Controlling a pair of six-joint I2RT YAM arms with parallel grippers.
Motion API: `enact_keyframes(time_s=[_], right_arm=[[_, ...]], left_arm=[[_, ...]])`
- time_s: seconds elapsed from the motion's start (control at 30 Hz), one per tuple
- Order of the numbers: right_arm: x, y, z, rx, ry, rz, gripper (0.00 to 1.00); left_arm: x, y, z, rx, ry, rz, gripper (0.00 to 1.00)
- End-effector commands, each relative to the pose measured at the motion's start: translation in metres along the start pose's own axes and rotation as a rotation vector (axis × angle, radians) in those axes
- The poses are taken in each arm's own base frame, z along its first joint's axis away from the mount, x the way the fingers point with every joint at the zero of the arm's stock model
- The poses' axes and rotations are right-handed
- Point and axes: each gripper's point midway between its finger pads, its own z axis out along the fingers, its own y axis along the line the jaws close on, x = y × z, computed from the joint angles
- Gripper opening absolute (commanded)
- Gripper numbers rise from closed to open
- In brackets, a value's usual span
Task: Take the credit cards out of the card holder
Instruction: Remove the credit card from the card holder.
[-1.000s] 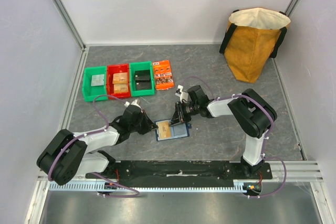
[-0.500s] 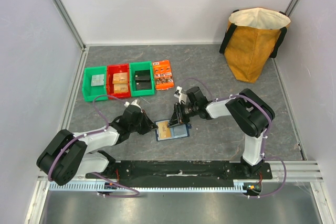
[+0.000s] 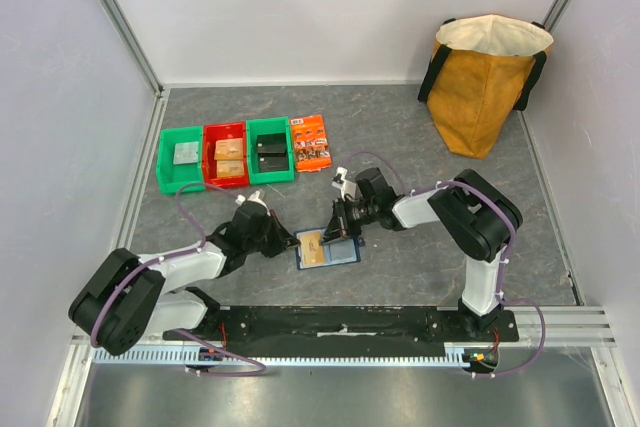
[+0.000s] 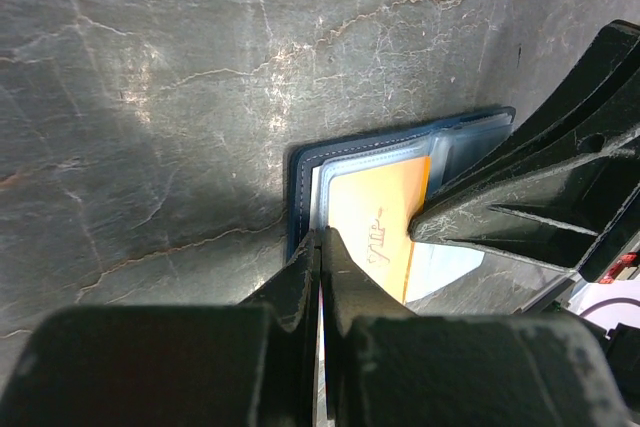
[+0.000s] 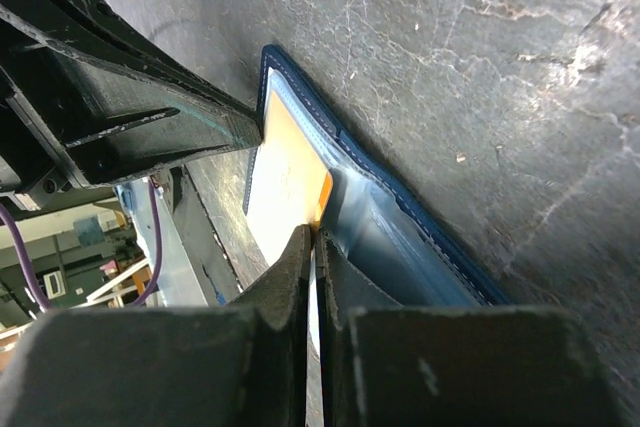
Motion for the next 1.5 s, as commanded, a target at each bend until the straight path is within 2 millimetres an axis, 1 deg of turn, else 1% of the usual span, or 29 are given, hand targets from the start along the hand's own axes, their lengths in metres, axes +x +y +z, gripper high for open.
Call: enact_keyframes(time_s=[0.0,0.13,0.27,0.37,0.43,0.5,0.57,0.7,0.8,0.93,1.07,1.13,1.27,1.47], right_arm=[[0.004,0.001,-0.004,-0.028,-0.005,0.012,0.04],[0.000,-0.001,-0.011,-0.035,-0.023,0.018,0.02],[0.001,-0.004,-0.016,-0.020,-0.010,0.014,0.02],[0.003,-0.006,-0.015,-0.016,-0.002,0.017,0.02],[0.002,-0.006,-0.014,-0.018,-0.004,0.022,0.02],[0.001,-0.006,-0.013,-0.022,-0.002,0.022,0.02],[0.000,-0.006,-0.013,-0.022,-0.005,0.020,0.02],[0.000,-0.006,-0.012,-0.021,-0.003,0.022,0.02],[0.001,-0.007,-0.011,-0.021,0.001,0.023,0.02],[0.001,-0.007,-0.011,-0.019,0.001,0.025,0.02],[0.001,-0.007,-0.011,-0.019,0.001,0.025,0.03],[0.001,-0.006,-0.011,-0.020,0.002,0.027,0.07],[0.003,-0.004,-0.013,-0.027,0.005,0.022,0.14],[0.005,0.001,-0.016,-0.054,0.007,0.006,0.15]], left_arm=[[0.016,0.039,-0.003,-0.128,0.039,-0.026,0.02],[0.016,0.040,-0.002,-0.128,0.040,-0.033,0.02],[0.017,0.041,-0.002,-0.127,0.045,-0.036,0.02],[0.017,0.034,-0.003,-0.101,0.051,-0.023,0.02],[0.016,0.024,-0.005,-0.053,0.056,0.001,0.04],[0.014,0.011,-0.009,0.008,0.056,0.023,0.12],[0.012,-0.004,-0.013,0.077,0.050,0.040,0.15],[0.009,-0.031,-0.022,0.197,0.052,0.076,0.17],[0.009,-0.039,-0.021,0.220,0.072,0.103,0.17],[0.014,-0.036,-0.012,0.205,0.109,0.113,0.15],[0.021,-0.021,-0.003,0.140,0.147,0.085,0.05],[0.025,-0.008,0.001,0.086,0.160,0.062,0.02],[0.032,0.009,0.002,0.017,0.178,0.037,0.02],[0.034,0.017,0.003,-0.019,0.177,0.009,0.02]])
